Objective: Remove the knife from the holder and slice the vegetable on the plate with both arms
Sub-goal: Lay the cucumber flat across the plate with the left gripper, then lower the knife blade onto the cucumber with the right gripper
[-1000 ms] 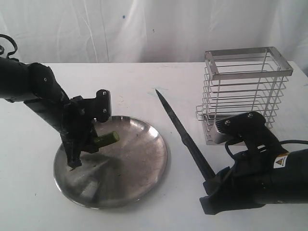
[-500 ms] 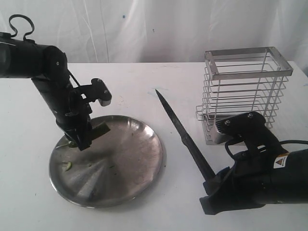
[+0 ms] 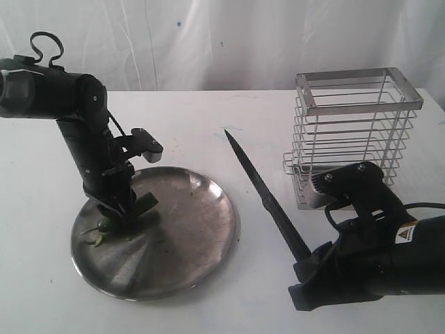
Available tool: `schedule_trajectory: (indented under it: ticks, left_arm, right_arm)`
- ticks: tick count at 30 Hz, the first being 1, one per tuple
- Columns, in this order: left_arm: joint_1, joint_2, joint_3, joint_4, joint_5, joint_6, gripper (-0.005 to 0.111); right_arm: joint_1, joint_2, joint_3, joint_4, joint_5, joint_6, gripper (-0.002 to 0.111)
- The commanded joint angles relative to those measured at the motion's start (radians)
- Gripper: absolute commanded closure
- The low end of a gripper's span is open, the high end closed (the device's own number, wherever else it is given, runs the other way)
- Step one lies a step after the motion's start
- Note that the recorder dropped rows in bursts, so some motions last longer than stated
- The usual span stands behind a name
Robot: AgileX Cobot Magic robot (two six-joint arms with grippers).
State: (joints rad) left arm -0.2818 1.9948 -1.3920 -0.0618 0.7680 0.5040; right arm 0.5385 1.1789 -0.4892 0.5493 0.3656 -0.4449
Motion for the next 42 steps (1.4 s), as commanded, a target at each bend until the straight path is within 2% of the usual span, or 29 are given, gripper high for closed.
schedule_trajectory:
  ticks: [1, 6, 9, 10, 11, 14, 15, 18, 21, 29, 34, 38, 42]
  left_arm:
    - [0.001, -0.006, -0.004, -0.012, 0.042, -0.032, 0.058]
    - [0.001, -0.026, -0.031, -0.004, 0.075, -0.032, 0.036]
    - [0.001, -0.085, -0.092, 0.02, 0.125, -0.031, 0.035]
    - [0.001, -0.115, -0.113, 0.02, 0.132, -0.031, 0.037]
    - [0.001, -0.151, -0.124, 0.02, 0.137, -0.039, 0.045]
    - [0.001, -0.224, -0.13, 0.016, 0.163, -0.11, 0.095]
    - [0.001, -0.242, -0.13, 0.011, 0.186, -0.134, 0.106]
    - [0.001, -0.313, -0.127, -0.073, 0.348, -0.286, 0.107]
    - [-0.013, -0.386, -0.082, -0.083, 0.453, -0.401, 0.107]
    - [-0.125, -0.607, 0.147, -0.079, 0.453, -0.369, 0.107]
    - [-0.138, -0.66, 0.3, -0.157, 0.424, -0.424, 0.107]
    - [-0.138, -0.679, 0.445, -0.266, 0.332, -0.414, 0.107]
    - [-0.138, -0.709, 0.546, -0.303, 0.223, -0.414, 0.107]
  right_arm:
    - [0.002, -0.003, 0.002, 0.004, -0.007, 0.005, 0.108]
    - [0.002, -0.003, 0.002, 0.004, -0.005, 0.005, 0.108]
    - [0.002, -0.003, 0.002, 0.004, 0.0, 0.005, 0.108]
    - [0.002, -0.003, 0.002, 0.004, 0.003, 0.005, 0.108]
    - [0.002, -0.003, -0.002, 0.004, 0.011, 0.005, 0.108]
    - [0.002, 0.0, -0.072, 0.004, 0.105, 0.005, 0.108]
    - [0.002, 0.0, -0.108, 0.004, 0.148, 0.005, 0.108]
    - [0.002, 0.0, -0.244, -0.08, 0.259, 0.004, 0.108]
    - [0.002, 0.0, -0.25, -0.166, 0.259, 0.058, 0.108]
    - [0.002, 0.0, -0.25, -0.229, 0.278, 0.11, 0.108]
    - [0.002, 0.0, -0.25, -0.236, 0.272, 0.11, 0.108]
    - [0.002, 0.0, -0.25, -0.236, 0.27, 0.11, 0.108]
    - [0.002, 0.0, -0.243, -0.233, 0.27, 0.11, 0.108]
